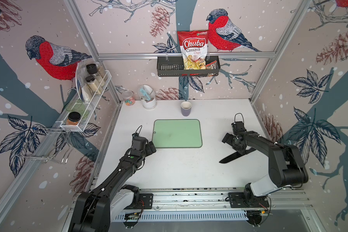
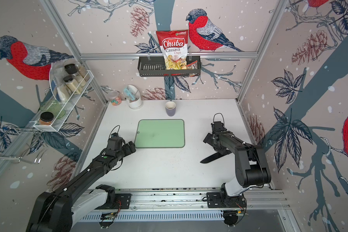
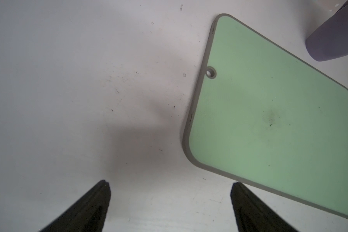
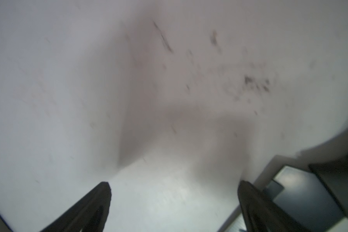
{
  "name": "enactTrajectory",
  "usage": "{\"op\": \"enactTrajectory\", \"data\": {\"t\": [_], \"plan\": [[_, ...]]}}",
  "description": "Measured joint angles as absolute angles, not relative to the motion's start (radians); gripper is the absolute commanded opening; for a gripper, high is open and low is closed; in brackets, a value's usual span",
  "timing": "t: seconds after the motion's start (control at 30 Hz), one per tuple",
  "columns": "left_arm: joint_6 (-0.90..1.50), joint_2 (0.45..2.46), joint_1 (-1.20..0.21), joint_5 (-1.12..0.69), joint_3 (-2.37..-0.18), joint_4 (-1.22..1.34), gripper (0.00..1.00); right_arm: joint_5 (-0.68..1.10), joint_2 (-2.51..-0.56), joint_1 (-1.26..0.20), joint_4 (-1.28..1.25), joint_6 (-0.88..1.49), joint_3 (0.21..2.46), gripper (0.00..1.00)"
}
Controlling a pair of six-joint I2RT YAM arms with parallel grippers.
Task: Align the knife with the edge of the cutting board
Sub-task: Adjust the knife at the center of the board.
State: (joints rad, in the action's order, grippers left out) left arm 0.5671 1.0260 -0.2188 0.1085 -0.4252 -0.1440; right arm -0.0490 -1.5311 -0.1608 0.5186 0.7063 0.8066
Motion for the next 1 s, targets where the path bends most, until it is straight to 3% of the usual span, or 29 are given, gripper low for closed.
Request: {"op": "enactTrajectory", "data": {"t": [0.37,0.6,0.83,1.0], "plan": [[0.567,1.036,-0.219,0.109,-0.425,-0.14,0.96,-0.053,-1.327,-0.197,0.746,0.732,0.731,1.0],[0.567,1.038,-0.219,0.108,-0.425,-0.138,0.96,-0.168,-1.215,-0.05,0.749,0.802,0.694,1.0],[0.567,1.038,-0.219,0.108,-0.425,-0.138,0.95,-0.181,-1.37,0.162,0.681,0.817,0.728,1.0],[0.567,1.047,-0.221,0.108,-0.425,-0.136,0.96,-0.119,-1.498,0.209,0.624,0.817,0.787,1.0]]}}
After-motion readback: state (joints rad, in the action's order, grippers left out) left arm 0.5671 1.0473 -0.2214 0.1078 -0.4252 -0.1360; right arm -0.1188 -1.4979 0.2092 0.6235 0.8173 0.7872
